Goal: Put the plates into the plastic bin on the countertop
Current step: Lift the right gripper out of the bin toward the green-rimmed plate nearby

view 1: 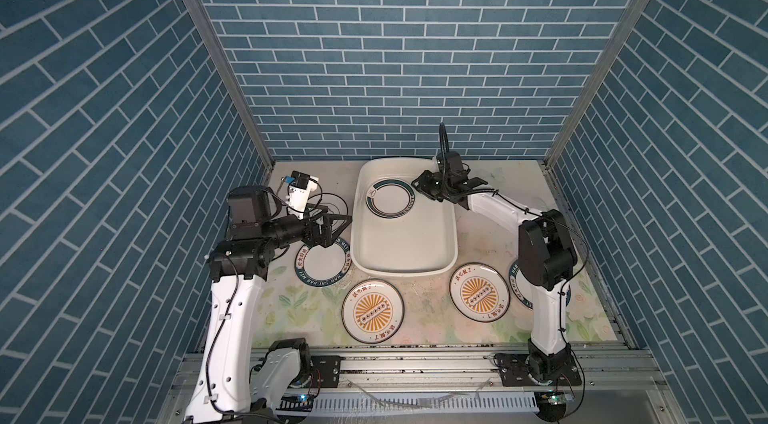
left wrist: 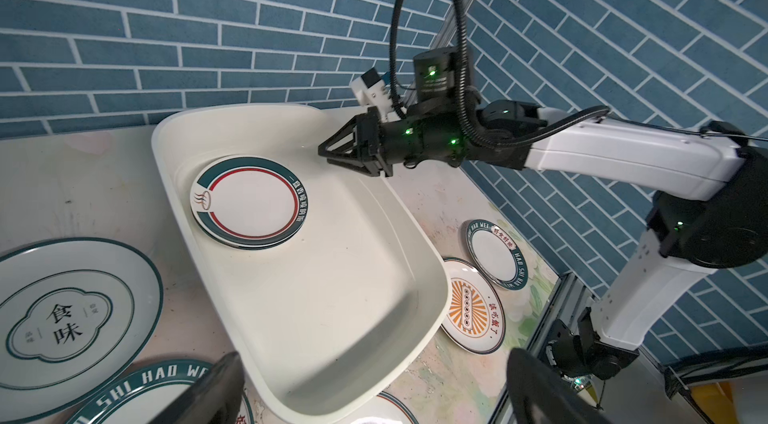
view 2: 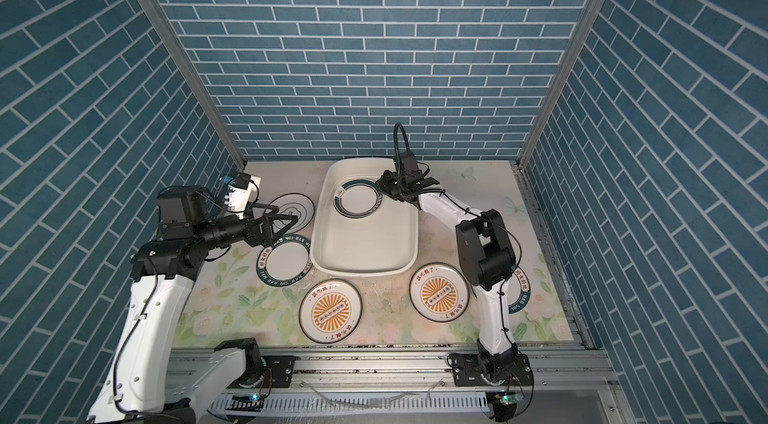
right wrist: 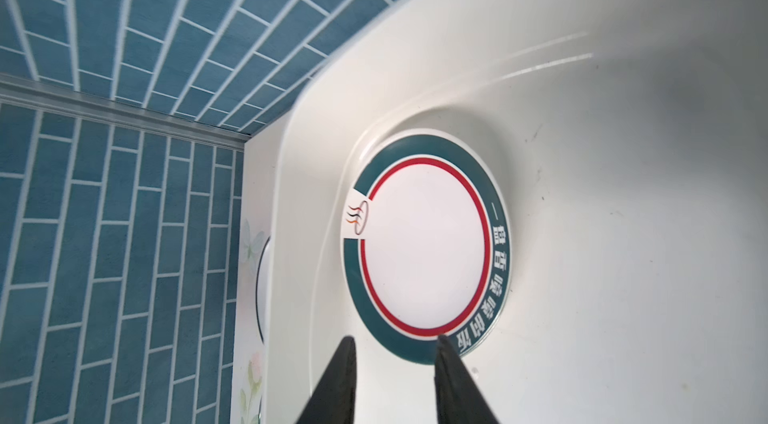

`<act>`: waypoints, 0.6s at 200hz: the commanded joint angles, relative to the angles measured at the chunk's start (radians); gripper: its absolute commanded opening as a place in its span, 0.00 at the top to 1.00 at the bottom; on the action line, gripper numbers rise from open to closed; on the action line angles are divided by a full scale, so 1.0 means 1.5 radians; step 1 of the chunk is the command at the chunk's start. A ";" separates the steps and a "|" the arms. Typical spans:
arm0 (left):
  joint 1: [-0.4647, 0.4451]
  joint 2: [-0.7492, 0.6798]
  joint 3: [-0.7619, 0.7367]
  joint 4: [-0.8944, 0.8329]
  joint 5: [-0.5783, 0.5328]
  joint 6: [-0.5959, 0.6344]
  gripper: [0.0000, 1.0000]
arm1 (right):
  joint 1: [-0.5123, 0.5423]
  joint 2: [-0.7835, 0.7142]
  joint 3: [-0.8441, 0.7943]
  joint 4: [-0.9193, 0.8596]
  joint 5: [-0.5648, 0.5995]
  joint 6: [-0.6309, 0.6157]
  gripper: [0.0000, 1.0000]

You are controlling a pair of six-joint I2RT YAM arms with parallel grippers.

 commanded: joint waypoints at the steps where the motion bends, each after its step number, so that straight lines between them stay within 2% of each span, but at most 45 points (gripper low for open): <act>1: 0.007 -0.008 0.001 -0.001 -0.031 0.001 0.00 | -0.001 -0.097 -0.019 -0.052 0.034 -0.078 0.67; 35: 0.010 -0.005 0.005 -0.014 -0.025 0.018 0.01 | -0.001 -0.239 -0.110 -0.113 0.099 -0.146 0.67; 64: 0.010 -0.003 0.007 -0.019 0.003 0.022 0.00 | -0.004 -0.371 -0.217 -0.152 0.190 -0.178 0.64; 88: 0.010 -0.001 0.006 -0.018 0.007 0.019 0.01 | -0.016 -0.478 -0.321 -0.163 0.245 -0.167 0.58; 120: 0.010 -0.001 0.002 -0.018 0.027 0.023 0.00 | -0.068 -0.601 -0.449 -0.180 0.256 -0.120 0.50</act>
